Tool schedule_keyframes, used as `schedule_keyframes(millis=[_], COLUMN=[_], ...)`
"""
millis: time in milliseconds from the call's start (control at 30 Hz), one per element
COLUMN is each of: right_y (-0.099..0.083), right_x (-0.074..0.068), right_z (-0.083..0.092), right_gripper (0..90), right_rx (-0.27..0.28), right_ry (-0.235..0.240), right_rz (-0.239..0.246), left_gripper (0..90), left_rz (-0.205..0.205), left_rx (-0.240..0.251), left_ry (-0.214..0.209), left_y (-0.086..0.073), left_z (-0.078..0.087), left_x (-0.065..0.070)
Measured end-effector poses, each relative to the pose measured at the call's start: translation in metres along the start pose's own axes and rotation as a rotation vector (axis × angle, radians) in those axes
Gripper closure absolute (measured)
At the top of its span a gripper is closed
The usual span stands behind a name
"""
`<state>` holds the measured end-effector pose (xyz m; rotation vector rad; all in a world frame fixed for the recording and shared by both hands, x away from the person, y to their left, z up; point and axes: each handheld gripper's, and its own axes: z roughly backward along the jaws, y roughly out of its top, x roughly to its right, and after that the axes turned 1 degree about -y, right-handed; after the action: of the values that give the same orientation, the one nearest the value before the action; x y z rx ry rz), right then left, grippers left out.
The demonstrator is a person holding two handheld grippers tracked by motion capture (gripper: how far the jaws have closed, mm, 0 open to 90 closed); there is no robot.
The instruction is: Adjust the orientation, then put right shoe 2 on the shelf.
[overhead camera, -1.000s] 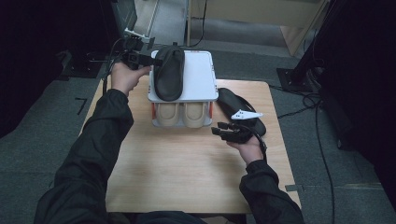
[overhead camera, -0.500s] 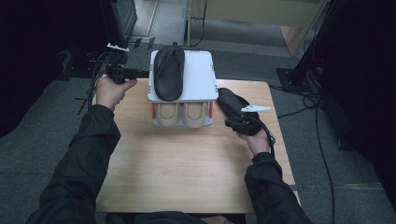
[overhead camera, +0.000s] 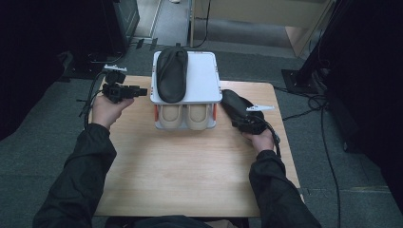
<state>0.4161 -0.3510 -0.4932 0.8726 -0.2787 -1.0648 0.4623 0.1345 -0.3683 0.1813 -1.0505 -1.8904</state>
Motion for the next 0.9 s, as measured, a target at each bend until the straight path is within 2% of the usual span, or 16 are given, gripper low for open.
schedule_keyframes(millis=[67,167,300,400,467,500,567,767,900], right_y=[-0.001,-0.002,-0.002,-0.003,-0.006,-0.008,-0.012,-0.016,-0.017], right_x=[0.001,0.002,0.002,0.004,0.01,0.012,0.019,0.026,0.033], right_z=[-0.001,-0.001,0.0,0.006,0.012,0.014,0.019,0.025,0.027], right_gripper=[69.7,70.0,70.4,70.3,71.7,71.8,71.7,70.6,70.5], right_rx=[-0.011,-0.003,-0.006,-0.004,-0.032,-0.033,-0.032,-0.029,-0.016], right_ry=[-0.007,0.0,-0.014,-0.037,-0.083,-0.084,-0.092,-0.128,-0.131], right_rz=[0.005,-0.011,0.017,0.027,0.034,0.03,-0.018,-0.035,-0.059], left_gripper=[53.6,53.5,53.5,53.5,53.5,53.5,53.5,53.5,53.5], left_rz=[-0.001,-0.008,-0.007,0.004,0.02,0.025,0.023,0.028,0.024], left_rx=[-0.002,-0.01,-0.014,-0.013,-0.006,-0.011,-0.012,-0.019,-0.035], left_ry=[-0.005,0.005,-0.014,-0.02,-0.026,-0.027,-0.021,-0.031,-0.026], left_y=[-0.006,-0.016,-0.034,-0.042,-0.048,-0.049,-0.054,-0.061,-0.065], left_z=[-0.001,-0.005,-0.013,-0.016,-0.018,-0.02,-0.021,-0.025,-0.027], left_x=[0.0,0.001,0.0,-0.003,-0.006,-0.007,-0.008,-0.011,-0.012])
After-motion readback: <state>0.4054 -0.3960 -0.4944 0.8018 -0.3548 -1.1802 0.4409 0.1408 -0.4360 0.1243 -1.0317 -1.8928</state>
